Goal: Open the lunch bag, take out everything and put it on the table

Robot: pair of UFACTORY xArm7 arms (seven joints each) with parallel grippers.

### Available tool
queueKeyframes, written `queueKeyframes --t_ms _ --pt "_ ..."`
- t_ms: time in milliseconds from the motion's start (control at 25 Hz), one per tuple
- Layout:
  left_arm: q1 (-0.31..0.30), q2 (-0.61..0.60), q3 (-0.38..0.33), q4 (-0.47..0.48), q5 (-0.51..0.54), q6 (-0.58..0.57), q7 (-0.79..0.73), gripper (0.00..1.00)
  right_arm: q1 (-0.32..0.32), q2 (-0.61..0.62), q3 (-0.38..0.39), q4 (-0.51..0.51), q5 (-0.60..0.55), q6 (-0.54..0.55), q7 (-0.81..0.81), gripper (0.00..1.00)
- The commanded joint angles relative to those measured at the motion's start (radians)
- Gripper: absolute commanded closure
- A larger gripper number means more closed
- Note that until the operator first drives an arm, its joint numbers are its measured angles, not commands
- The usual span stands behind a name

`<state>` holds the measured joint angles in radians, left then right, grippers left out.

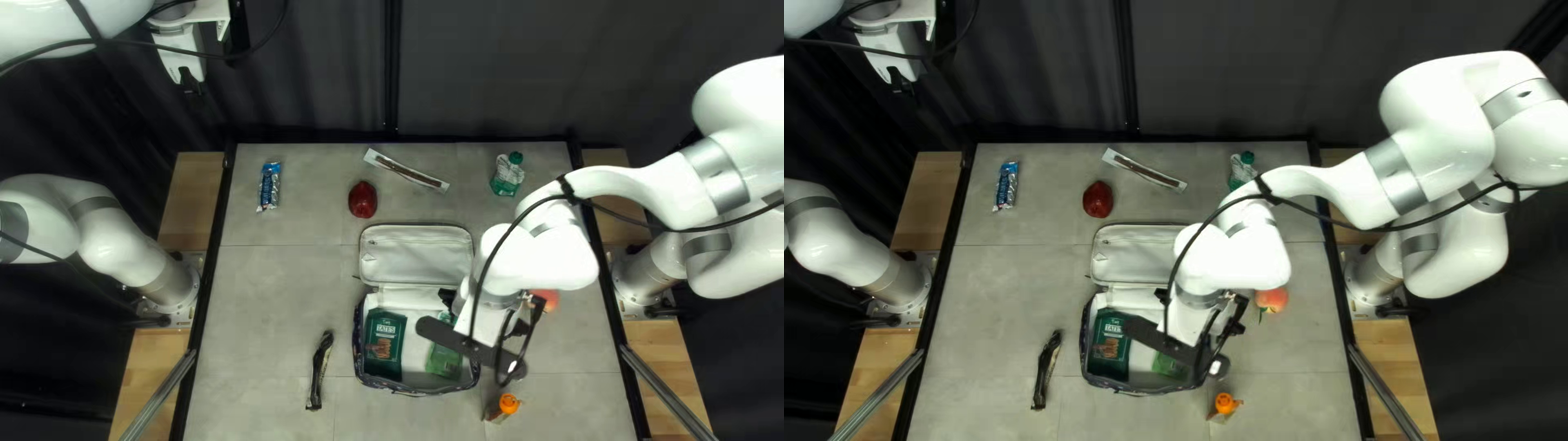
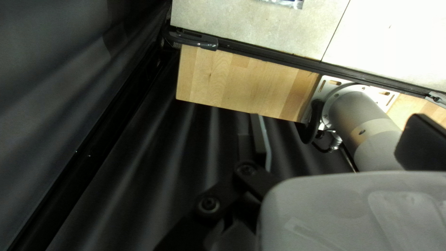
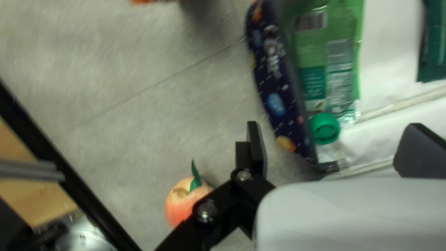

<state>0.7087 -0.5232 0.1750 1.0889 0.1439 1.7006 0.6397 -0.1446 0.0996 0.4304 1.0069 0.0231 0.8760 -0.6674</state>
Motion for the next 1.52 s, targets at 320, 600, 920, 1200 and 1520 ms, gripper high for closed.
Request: queueKeyframes --t_ms 320,600,920,1200,1520 --pt "0.0 0.0 0.0 0.0 0.0 0.0 0.0 0.0 -0.003 -0.004 -0.042 -0.148 -0.056 -0.31 0.208 0.0" --pt "0.0 0.0 0.0 0.0 0.0 0.0 0.0 0.0 0.046 0.086 -0.06 -0.023 -0.111 -0.229 0.434 0.0" --pt "0.0 0.0 0.0 0.0 0.0 0.0 0.0 0.0 0.108 0.175 -0.122 0.023 -0.246 -0.165 0.631 0.0" --pt "0.0 0.0 0.0 0.0 0.0 0.0 0.0 0.0 0.16 0.206 -0.155 0.074 -0.288 -0.038 0.86 0.0" --pt "0.0 0.0 0.0 0.0 0.0 0.0 0.0 0.0 0.108 0.146 -0.167 -0.07 -0.231 -0.105 0.853 0.0"
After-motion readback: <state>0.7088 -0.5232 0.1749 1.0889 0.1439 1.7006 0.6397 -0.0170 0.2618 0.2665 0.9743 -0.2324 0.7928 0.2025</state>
